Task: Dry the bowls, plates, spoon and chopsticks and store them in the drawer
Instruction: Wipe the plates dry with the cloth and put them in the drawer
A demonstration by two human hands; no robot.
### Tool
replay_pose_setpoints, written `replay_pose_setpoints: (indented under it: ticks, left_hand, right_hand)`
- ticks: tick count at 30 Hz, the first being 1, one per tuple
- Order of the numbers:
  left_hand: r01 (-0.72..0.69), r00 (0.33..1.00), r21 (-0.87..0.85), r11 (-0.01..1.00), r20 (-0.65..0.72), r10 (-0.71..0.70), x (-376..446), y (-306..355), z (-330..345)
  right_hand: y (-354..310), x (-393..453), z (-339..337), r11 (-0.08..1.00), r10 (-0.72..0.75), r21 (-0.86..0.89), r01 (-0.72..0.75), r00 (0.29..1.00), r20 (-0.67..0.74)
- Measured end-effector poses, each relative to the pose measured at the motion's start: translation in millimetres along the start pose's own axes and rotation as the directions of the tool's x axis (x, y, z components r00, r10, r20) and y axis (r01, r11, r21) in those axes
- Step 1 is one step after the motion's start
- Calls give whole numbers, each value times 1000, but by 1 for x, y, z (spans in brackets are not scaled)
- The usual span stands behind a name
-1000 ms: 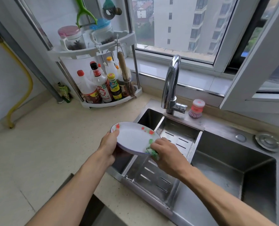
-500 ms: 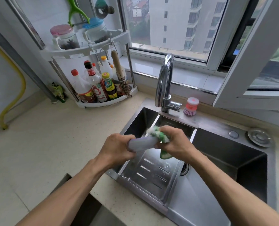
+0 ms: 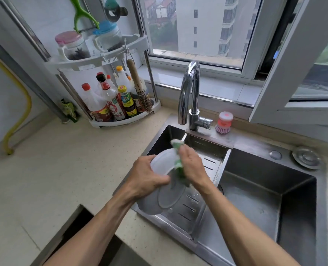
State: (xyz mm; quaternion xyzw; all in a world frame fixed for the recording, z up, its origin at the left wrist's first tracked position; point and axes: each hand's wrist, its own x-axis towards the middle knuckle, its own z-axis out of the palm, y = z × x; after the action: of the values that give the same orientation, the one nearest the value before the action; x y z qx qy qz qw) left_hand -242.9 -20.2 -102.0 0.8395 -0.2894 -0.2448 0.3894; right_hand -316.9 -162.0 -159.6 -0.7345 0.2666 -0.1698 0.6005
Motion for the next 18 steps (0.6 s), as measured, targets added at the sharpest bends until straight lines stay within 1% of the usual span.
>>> replay_pose_setpoints:
  ticks: [1, 2, 3, 4, 5, 6, 7, 8, 9, 10, 11, 12, 14, 15, 16, 17, 18]
  left_hand:
    - [2, 1000, 4, 1000, -5, -2, -2, 2, 0]
    - [4, 1000, 2, 1000, -7, -4, -2, 1, 0]
    - [6, 1000, -16, 1000, -15, -6, 1, 1, 1]
    - [9, 999, -45, 999, -33, -10, 2, 0, 3]
    - [7, 999, -57, 998, -45, -10, 3, 0, 4]
    - [6, 999, -59, 998, -45, -8, 3, 1, 6]
    - [-2, 999, -45, 999, -38, 0, 2, 1, 6]
    - [-14, 1000, -19, 1000, -28, 13, 0, 0, 5]
    - [-16, 1000, 14, 1000, -24, 16, -2, 0, 5]
    - [-2, 1000, 24, 1000, -24, 3, -3, -1, 5]
    - [8, 999, 7, 1000, -37, -8, -3, -2, 5]
    - [22, 998, -29, 999, -56, -24, -2, -3, 4]
    - [26, 998, -71, 997, -63, -30, 2, -2, 5]
    - [24, 998, -71, 997, -57, -28, 3, -1, 5]
    - [24, 998, -73, 997, -48, -27, 2, -1, 4]
    - [20, 999, -75, 997, -38, -23, 1, -1, 3]
    - [19, 999, -75, 997, -27, -21, 0, -1, 2]
  right_hand:
    - [3, 3, -2, 997, 54, 56, -54, 999, 8]
    - [4, 2, 1, 997, 36, 69, -38, 999, 27]
    - [2, -2, 9, 999, -45, -6, 46, 998, 45]
    - [1, -7, 18, 982, -136, -125, 144, 988, 69]
    - [1, -12, 26, 956, -204, -199, 214, 976, 71]
    - [3, -14, 29, 946, -241, -205, 250, 968, 64]
    - [5, -12, 26, 962, -219, -155, 225, 974, 55]
    - [6, -6, 20, 989, -134, -52, 136, 990, 46]
    - [7, 1, 13, 998, -23, 64, 20, 998, 54]
    - [10, 4, 9, 989, 49, 133, -58, 996, 70]
    - [10, 4, 9, 990, 40, 130, -49, 997, 71]
    - [8, 1, 14, 998, -23, 54, 19, 997, 68]
    - [1, -10, 30, 975, -162, -137, 173, 983, 88]
    - [-1, -12, 32, 963, -200, -166, 212, 976, 82]
    - [0, -12, 32, 960, -233, -144, 241, 970, 71]
    - [2, -9, 29, 970, -224, -92, 227, 974, 41]
    - [3, -4, 22, 988, -154, -15, 154, 988, 10]
